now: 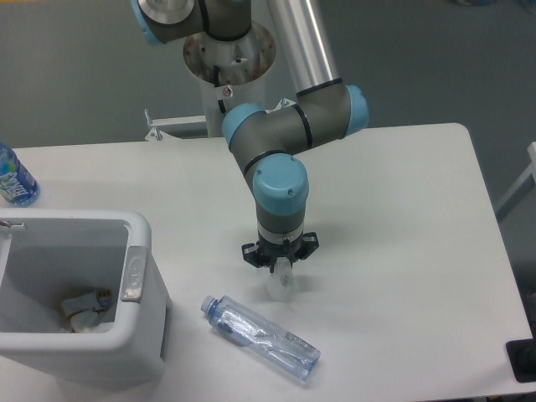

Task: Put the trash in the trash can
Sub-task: 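Close the gripper on the crumpled white paper, then lift the paper up off the table, then carry the paper over the white bin and open the gripper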

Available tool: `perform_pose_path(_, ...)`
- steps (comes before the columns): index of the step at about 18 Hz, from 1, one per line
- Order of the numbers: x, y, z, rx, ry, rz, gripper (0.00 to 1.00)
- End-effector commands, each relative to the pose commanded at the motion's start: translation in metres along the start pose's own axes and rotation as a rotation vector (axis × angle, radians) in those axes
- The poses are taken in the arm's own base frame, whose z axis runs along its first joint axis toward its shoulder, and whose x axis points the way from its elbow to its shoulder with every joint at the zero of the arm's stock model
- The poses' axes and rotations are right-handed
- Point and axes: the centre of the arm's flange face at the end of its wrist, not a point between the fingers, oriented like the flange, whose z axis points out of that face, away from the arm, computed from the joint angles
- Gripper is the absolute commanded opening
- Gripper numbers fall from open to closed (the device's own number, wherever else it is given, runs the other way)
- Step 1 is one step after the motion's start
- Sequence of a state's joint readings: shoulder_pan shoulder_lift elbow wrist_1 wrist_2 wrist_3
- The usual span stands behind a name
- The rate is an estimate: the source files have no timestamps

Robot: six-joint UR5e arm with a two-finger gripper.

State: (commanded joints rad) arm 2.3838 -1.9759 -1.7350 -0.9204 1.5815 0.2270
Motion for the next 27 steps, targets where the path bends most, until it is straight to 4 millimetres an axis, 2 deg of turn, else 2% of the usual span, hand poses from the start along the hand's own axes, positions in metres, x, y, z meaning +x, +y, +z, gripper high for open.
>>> perform_pose_path(5,-0.02,-0.001,-0.04,0.068,-0.018,-0.03,0.19)
perform_pose_path(10,-0.054,-0.013,-0.144,0.269,0.005,-0.091,0.23)
perform_pose_path(13,-0.073,-0.027,-0.191,0.385,0.082,-0.131,0.23)
perform_pose_path(16,-0.082,-0.039,-0.229,0.477,0.202,-0.225,0.23)
perform_pose_path(18,-0.075,-0.042,-0.243,0.511,0.265,-0.21,0.23)
perform_pose_path(20,-0.061,-0.036,-0.266,0.549,0.295,-0.183,0.23)
perform_pose_path(21,-0.056,-0.034,-0.271,0.557,0.309,-0.177,0.24)
perform_pose_path(23,-0.026,-0.034,-0.277,0.561,0.36,-0.134,0.23)
perform_pose_path(25,0.001,-0.028,-0.292,0.577,0.388,-0.093,0.24)
perform_pose_path(27,0.031,-0.023,-0.296,0.571,0.406,-0.047,0.24)
